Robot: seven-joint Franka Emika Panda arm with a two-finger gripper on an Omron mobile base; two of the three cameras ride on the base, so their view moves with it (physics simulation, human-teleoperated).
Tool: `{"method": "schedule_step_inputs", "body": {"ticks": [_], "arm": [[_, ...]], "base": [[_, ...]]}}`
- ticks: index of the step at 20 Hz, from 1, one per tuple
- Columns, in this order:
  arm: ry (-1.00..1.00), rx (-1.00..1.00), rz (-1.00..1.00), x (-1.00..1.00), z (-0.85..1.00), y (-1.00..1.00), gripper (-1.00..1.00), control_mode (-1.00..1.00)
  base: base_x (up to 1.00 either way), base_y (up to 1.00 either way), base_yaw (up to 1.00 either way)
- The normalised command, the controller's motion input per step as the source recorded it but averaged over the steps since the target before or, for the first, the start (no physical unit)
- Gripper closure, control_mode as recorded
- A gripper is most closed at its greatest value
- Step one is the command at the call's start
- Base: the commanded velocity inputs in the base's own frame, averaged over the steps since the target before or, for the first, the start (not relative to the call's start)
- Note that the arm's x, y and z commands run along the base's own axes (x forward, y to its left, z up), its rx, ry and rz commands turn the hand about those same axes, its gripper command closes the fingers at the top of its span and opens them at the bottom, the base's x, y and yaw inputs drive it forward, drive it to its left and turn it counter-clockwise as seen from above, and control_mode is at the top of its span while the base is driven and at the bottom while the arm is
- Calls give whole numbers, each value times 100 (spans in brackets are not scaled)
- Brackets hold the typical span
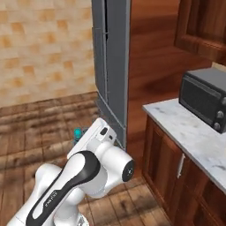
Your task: Move the drinks to the dining counter.
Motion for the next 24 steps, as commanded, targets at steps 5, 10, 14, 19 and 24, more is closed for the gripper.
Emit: {"method": "schedule_step_inputs", "body": {"ticks": [5,10,14,19,24], "arm": [[0,0,0,0,0,0,100,100],[0,0,0,0,0,0,100,100],[0,0,0,0,0,0,100,100],[0,0,0,0,0,0,100,100],[0,0,0,0,0,0,100,100]], "base": [[-22,38,53],[-27,36,54],[-25,36,56],[-16,36,54],[-2,34,51]]}}
